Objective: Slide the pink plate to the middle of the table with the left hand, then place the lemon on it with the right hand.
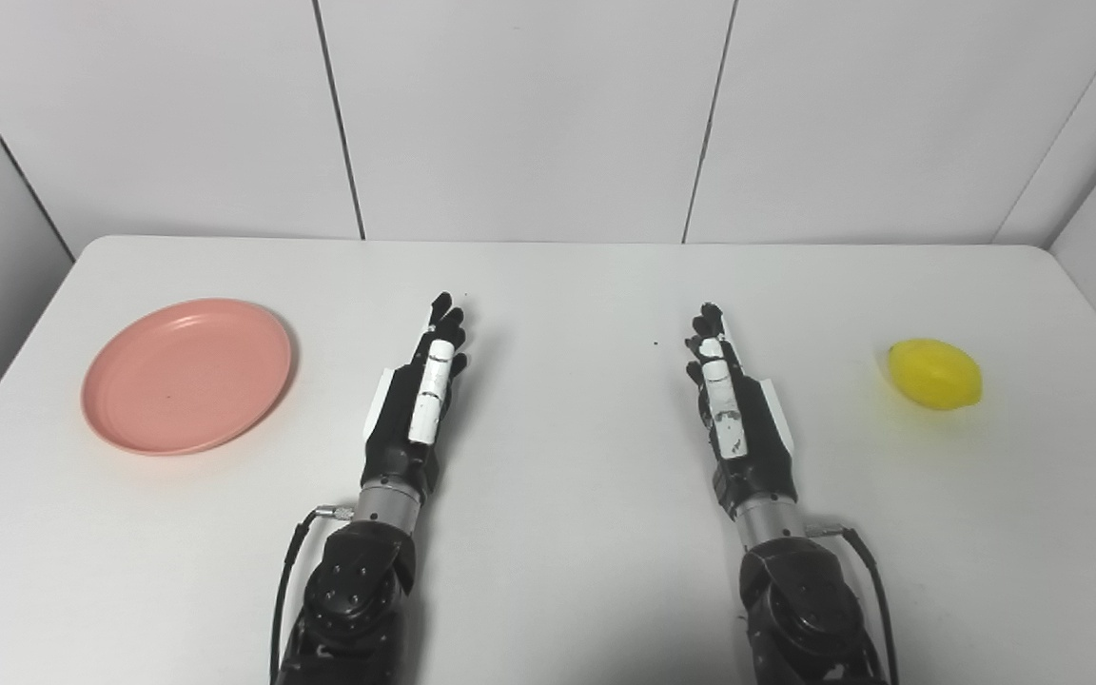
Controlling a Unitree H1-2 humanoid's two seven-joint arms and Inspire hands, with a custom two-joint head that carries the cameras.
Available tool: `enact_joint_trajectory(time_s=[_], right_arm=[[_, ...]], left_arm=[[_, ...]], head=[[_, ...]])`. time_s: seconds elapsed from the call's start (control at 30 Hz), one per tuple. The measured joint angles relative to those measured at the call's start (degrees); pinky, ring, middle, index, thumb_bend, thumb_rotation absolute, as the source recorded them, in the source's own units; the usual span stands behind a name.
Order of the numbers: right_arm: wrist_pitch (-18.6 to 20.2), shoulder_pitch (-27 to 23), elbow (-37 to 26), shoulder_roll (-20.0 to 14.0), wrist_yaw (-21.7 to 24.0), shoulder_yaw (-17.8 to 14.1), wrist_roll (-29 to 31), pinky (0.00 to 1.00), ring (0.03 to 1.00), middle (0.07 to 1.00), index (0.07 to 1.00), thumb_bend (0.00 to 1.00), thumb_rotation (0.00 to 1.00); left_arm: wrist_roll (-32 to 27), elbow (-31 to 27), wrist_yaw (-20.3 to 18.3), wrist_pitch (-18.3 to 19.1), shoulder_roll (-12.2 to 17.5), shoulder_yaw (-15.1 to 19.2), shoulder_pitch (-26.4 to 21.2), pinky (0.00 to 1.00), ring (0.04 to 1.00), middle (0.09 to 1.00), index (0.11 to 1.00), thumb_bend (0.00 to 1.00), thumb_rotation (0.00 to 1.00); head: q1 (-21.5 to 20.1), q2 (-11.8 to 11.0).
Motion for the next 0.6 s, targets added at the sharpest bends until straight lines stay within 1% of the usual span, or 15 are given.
enact_joint_trajectory(time_s=[0.17, 0.37, 0.47, 0.57, 0.6], right_arm=[[0.0, 0.0, 0.0, 0.0, 0.0, 0.0, 0.0, 1.00, 1.000, 1.000, 1.000, 0.77, 1.00], [0.0, 0.0, 0.0, 0.0, 0.0, 0.0, -0.1, 1.00, 1.000, 1.000, 1.000, 0.78, 1.00], [0.0, 0.0, 0.0, 0.0, 0.0, 0.0, -0.1, 1.00, 1.000, 1.000, 1.000, 0.76, 1.00], [0.0, 0.1, 0.0, 0.0, 0.0, -0.1, 0.2, 1.00, 1.000, 1.000, 1.000, 0.76, 1.00], [0.0, 0.1, 0.0, 0.0, 0.1, -0.1, 0.2, 1.00, 1.000, 1.000, 1.000, 0.77, 1.00]], left_arm=[[0.0, 0.0, 0.0, 0.0, 0.0, 0.0, 0.0, 0.99, 0.995, 0.991, 0.985, 0.67, 1.00], [0.0, 0.0, 0.0, 0.0, 0.0, 0.0, 0.0, 0.97, 0.987, 0.987, 0.979, 0.65, 1.00], [0.0, 0.0, 0.0, -0.1, 0.0, 0.0, 0.0, 0.98, 0.989, 0.985, 0.975, 0.66, 1.00], [0.2, 0.2, 0.1, -1.1, 0.0, -0.3, 0.0, 0.97, 0.981, 0.977, 0.966, 0.65, 1.00], [0.4, 0.6, 0.1, -2.1, 0.0, -0.4, 0.0, 0.96, 0.976, 0.973, 0.961, 0.65, 1.00]], head=[[0.0, 0.0], [0.1, 0.0], [0.3, -0.2], [3.2, -1.2], [5.9, -2.1]])
